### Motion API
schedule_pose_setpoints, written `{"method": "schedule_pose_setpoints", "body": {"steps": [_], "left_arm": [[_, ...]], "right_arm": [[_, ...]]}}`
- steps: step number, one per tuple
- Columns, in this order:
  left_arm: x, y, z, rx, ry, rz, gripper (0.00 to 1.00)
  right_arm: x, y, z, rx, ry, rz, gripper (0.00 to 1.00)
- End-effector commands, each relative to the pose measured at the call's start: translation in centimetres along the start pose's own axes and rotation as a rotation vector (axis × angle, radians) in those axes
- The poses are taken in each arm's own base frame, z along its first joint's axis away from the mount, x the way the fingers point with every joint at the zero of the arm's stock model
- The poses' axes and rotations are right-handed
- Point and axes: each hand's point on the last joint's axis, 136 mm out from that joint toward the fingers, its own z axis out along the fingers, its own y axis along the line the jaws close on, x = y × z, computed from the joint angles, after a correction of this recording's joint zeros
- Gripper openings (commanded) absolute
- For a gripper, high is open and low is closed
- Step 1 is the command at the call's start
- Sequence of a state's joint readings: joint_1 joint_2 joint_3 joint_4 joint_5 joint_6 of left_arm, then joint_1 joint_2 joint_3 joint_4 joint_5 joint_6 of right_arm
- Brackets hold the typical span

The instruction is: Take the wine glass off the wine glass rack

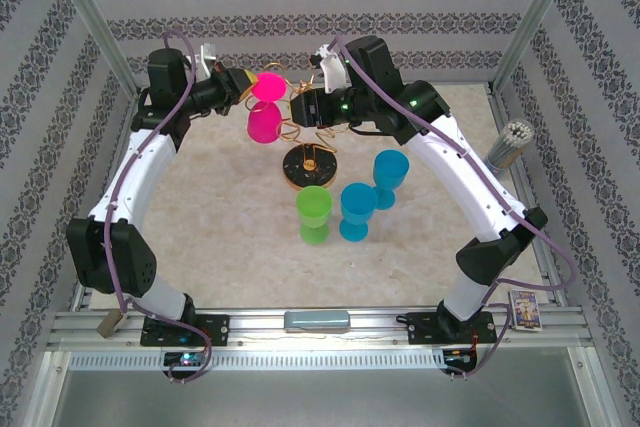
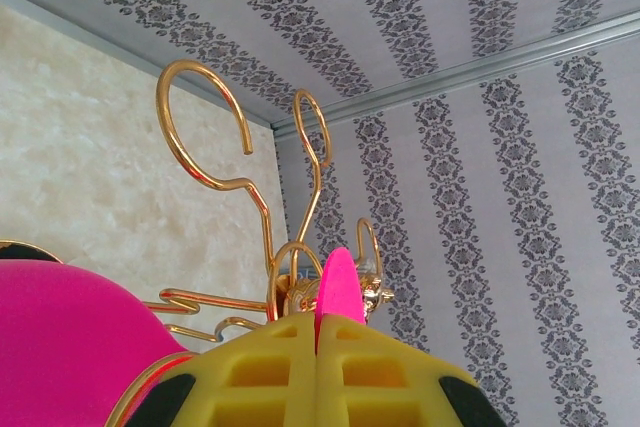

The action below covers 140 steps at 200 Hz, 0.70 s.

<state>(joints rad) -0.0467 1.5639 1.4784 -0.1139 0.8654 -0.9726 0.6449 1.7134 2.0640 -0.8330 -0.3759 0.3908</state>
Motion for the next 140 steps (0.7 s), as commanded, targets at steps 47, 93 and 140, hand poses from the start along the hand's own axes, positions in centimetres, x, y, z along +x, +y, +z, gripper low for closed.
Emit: {"method": "schedule_pose_setpoints", "body": {"steps": [47,93,140], "left_arm": [[-0.6,-1.0,0.7,0.018,-0.002,0.05,0.0],[-1.3,-0.5,0.9,0.004,-0.028,0.054,0.0],[-1.9,-0.2,0.7,-0.015,-0.06,0.063,0.0]], "right_arm": [[-0.7,0.3,-1.2,-0.008,-0.037,0.004,0.37],[-0.8,0.3,-1.4,-0.009,-0.042,0.001,0.37],[-0.8,0.4,-1.4,-0.01,-0.042,0.001,0.37]]}}
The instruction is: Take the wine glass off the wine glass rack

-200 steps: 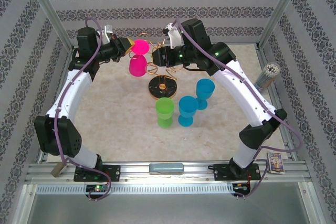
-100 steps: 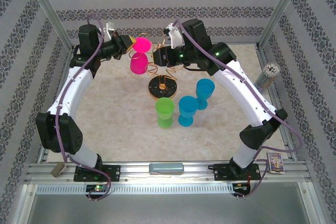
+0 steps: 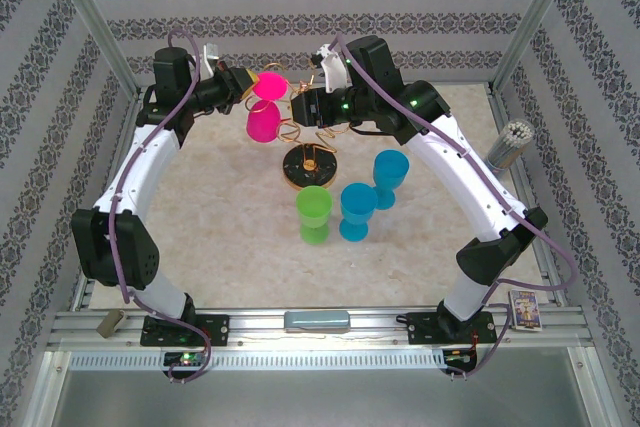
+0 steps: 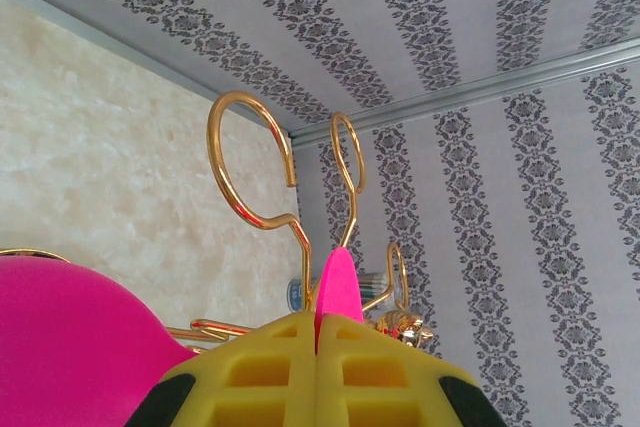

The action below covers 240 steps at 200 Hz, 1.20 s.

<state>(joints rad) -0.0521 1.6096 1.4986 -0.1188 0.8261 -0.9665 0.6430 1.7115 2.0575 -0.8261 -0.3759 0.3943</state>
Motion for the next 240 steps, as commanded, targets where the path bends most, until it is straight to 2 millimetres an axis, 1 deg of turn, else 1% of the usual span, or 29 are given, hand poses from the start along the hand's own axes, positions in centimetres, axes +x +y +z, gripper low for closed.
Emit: {"method": "schedule_pose_setpoints", "body": {"steps": [1,32,111,144,175,192,207,240], "left_arm": [[-1.1,-1.7,-0.5,0.023,-0.047,0.076,0.0],[-1.7,-1.5,-1.0,0.016,-0.068,0.076,0.0],[-3.2,-0.7,-3.6,-0.01,-0.128,0.083,0.0],[-3.7,-0.4,-5.4,-0.03,-0.151,0.091,0.0],[-3.8,0.4,-8.2,-0.067,-0.173,0.098,0.0],[-3.5,1.1,-9.8,-0.087,-0.179,0.099,0.0],[-2.9,1.7,-10.6,-0.101,-0.163,0.098,0.0],[-0.2,3.5,-11.4,-0.172,-0.085,0.112,0.0]], "right_arm": [[-0.8,0.5,-1.4,-0.01,-0.039,-0.002,0.37],[-0.8,0.5,-1.4,-0.01,-0.04,-0.001,0.37],[-0.7,0.6,-1.3,-0.015,-0.036,0.003,0.37],[-0.8,0.5,-1.3,-0.017,-0.036,0.008,0.37],[-0.7,0.5,-1.1,-0.02,-0.035,0.012,0.37],[-0.7,0.6,-1.0,-0.027,-0.035,0.012,0.37],[-0.8,0.7,-1.0,-0.031,-0.036,0.013,0.37],[-0.8,0.9,-1.0,-0.043,-0.037,0.014,0.37]]}}
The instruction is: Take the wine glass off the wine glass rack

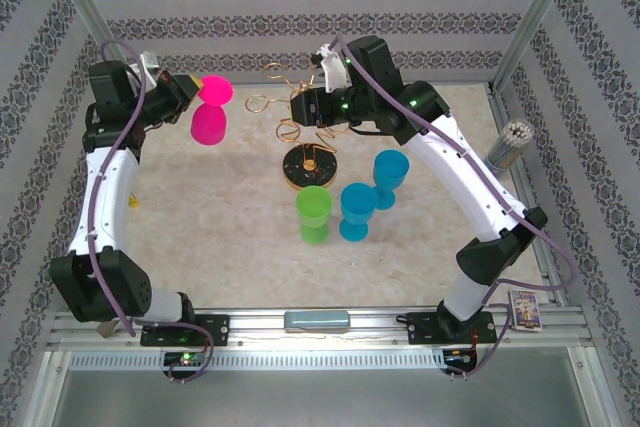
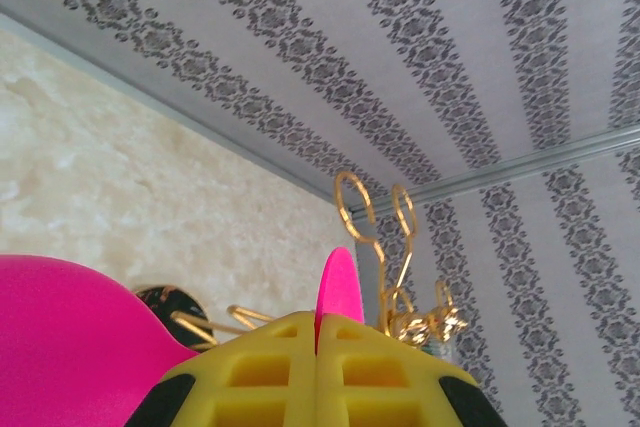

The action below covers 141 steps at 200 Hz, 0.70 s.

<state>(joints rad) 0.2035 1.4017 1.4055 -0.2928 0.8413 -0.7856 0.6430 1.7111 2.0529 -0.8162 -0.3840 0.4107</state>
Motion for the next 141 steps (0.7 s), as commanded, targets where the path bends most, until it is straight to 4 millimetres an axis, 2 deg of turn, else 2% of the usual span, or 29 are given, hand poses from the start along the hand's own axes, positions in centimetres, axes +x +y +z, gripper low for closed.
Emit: {"method": "schedule_pose_setpoints", "body": {"steps": [1,78,141], "left_arm": [[3.1,1.0,-1.1,-0.036,0.1,0.046,0.0],[9.7,4.0,-4.8,-0.2,0.25,0.116,0.0],[12.9,4.5,-6.4,-0.233,0.338,0.229,0.0]], "right_arm": [[-0.8,0.8,-1.1,-0.033,-0.035,0.0,0.36],[0.4,1.1,-2.2,-0.034,-0.032,-0.013,0.37],[3.7,2.4,-2.5,-0.033,0.013,-0.053,0.37]]}}
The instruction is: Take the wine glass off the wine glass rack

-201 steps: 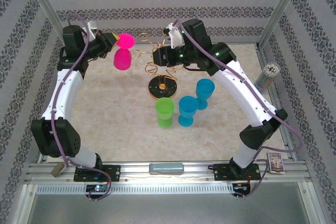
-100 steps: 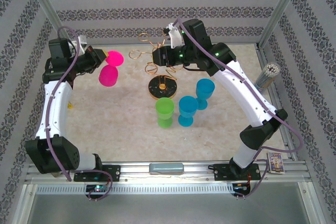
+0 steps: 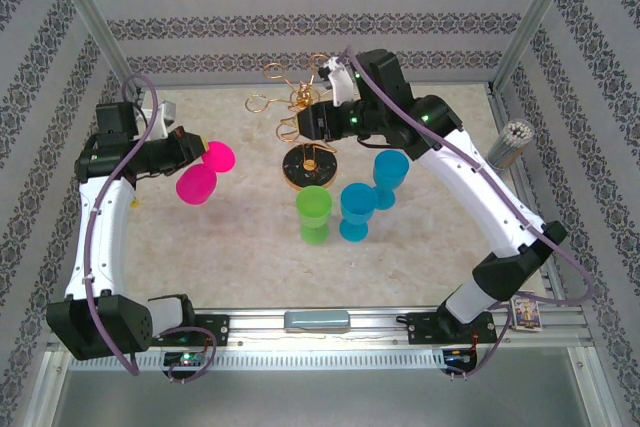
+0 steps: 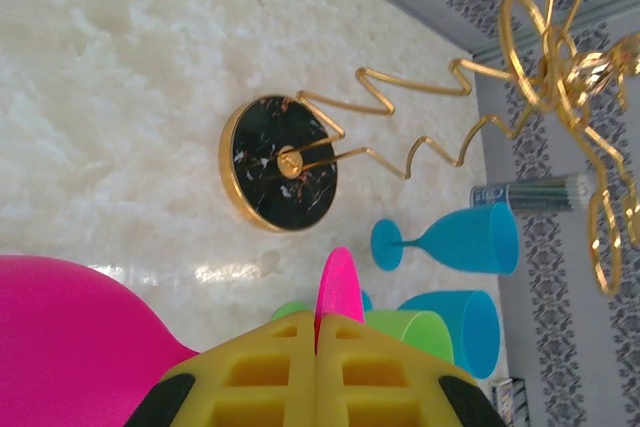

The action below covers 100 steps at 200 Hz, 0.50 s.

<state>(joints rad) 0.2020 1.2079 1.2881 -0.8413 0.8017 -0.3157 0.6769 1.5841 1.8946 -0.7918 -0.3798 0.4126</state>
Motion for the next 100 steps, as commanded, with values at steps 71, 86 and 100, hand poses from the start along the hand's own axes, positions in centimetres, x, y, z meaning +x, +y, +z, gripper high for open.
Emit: {"method": "schedule_pose_setpoints", "body": {"steps": [71,86,100], "left_arm": [[5.9,1.1,0.5,-0.222,0.195,0.34,0.0],[6.9,1.0,0.7,-0.258,0.225,0.415,0.0],[8.0,0.8,1.0,-0.288,0.252,0.513,0.0]], "right_arm": [[3.5,2.5,-1.6,-0.026,0.005,-0.044,0.37],[3.7,2.7,-1.9,-0.028,0.003,-0.049,0.37],[3.9,2.8,-2.2,-0.03,0.002,-0.052,0.37]]}}
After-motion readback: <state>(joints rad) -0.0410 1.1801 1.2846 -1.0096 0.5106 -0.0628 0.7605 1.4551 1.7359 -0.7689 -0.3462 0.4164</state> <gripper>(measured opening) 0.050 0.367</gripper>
